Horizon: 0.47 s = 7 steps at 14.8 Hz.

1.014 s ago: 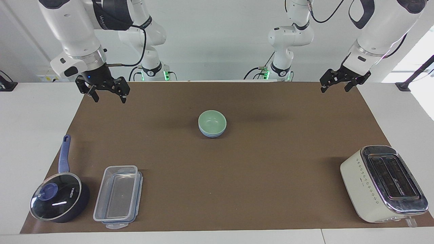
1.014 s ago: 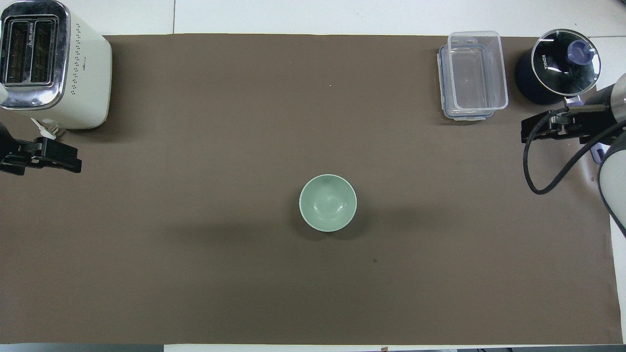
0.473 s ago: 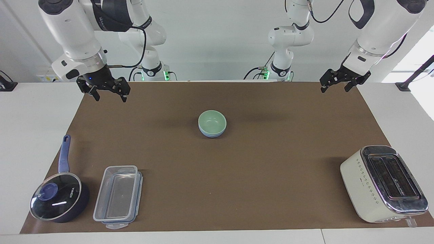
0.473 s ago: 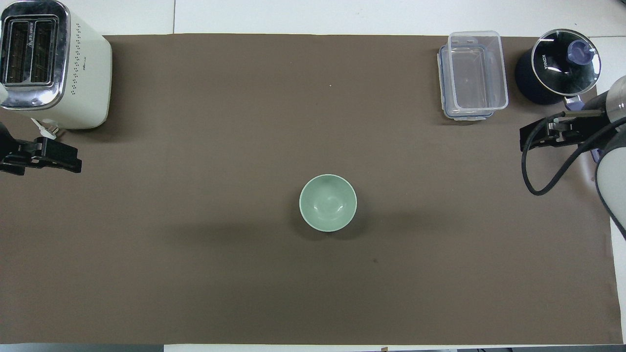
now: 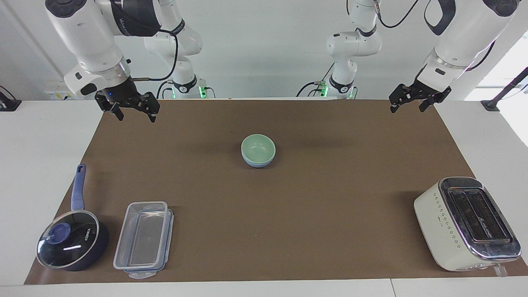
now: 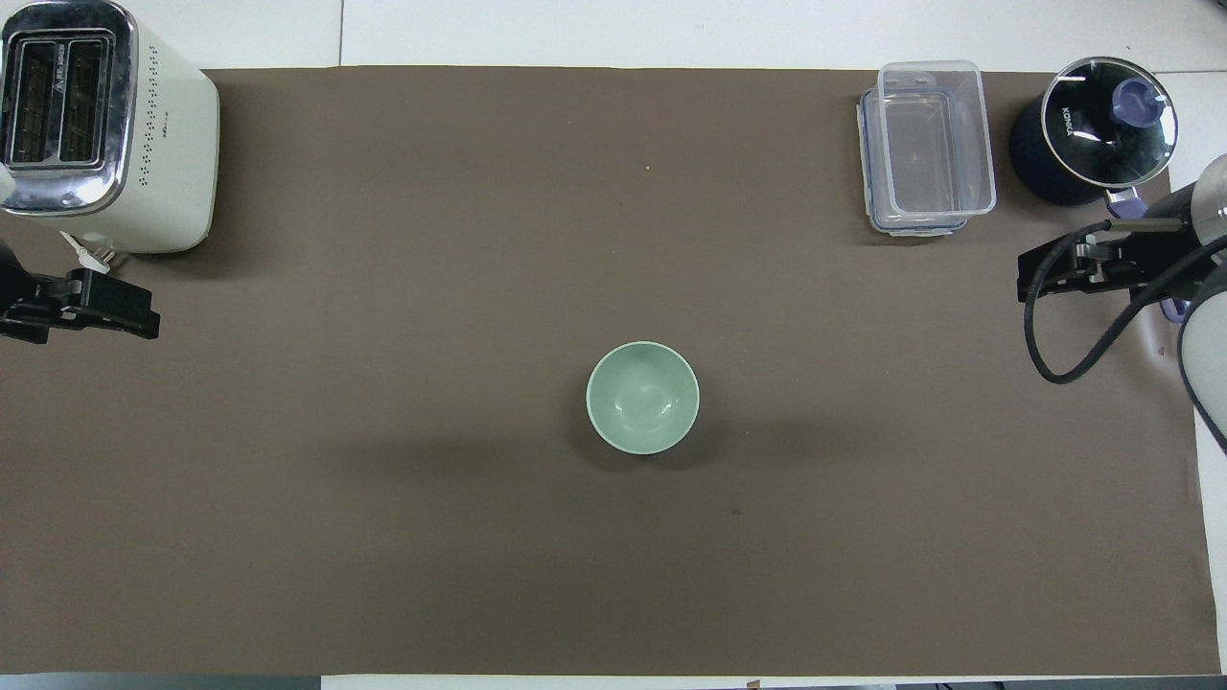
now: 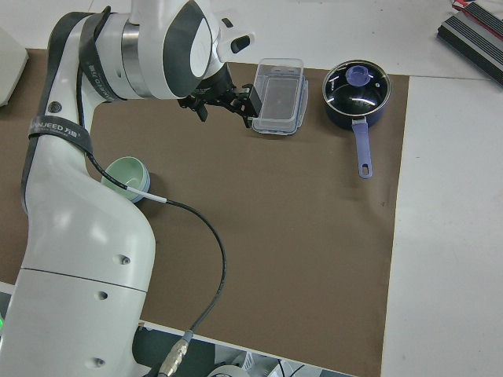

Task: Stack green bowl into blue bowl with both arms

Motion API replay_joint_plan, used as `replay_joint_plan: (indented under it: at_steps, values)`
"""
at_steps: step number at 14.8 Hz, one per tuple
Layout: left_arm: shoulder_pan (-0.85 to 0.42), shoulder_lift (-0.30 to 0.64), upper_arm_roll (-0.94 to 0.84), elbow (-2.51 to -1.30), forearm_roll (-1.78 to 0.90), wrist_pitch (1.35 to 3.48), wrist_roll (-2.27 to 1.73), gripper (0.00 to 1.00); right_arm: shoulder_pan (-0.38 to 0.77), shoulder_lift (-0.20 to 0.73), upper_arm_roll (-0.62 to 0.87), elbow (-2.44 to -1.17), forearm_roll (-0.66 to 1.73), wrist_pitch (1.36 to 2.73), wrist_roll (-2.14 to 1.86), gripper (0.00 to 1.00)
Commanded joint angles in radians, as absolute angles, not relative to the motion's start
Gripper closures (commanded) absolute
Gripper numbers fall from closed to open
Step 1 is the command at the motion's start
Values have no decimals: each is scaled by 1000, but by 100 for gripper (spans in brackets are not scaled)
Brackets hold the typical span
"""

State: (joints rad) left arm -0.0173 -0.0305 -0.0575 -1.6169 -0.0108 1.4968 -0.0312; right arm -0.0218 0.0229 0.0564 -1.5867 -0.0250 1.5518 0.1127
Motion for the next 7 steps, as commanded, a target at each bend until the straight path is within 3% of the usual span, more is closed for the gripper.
replay_joint_plan:
  at_steps: [1, 7]
  values:
    - [-15, -38, -55, -1618, -15, 1503, -38, 0, -37, 0, 61, -1608, -5, 1548, 120, 0]
    - [-15, -38, -55, -1620, -15, 1503, -38, 0, -38, -2, 57, -1606, -3, 1551, 124, 0]
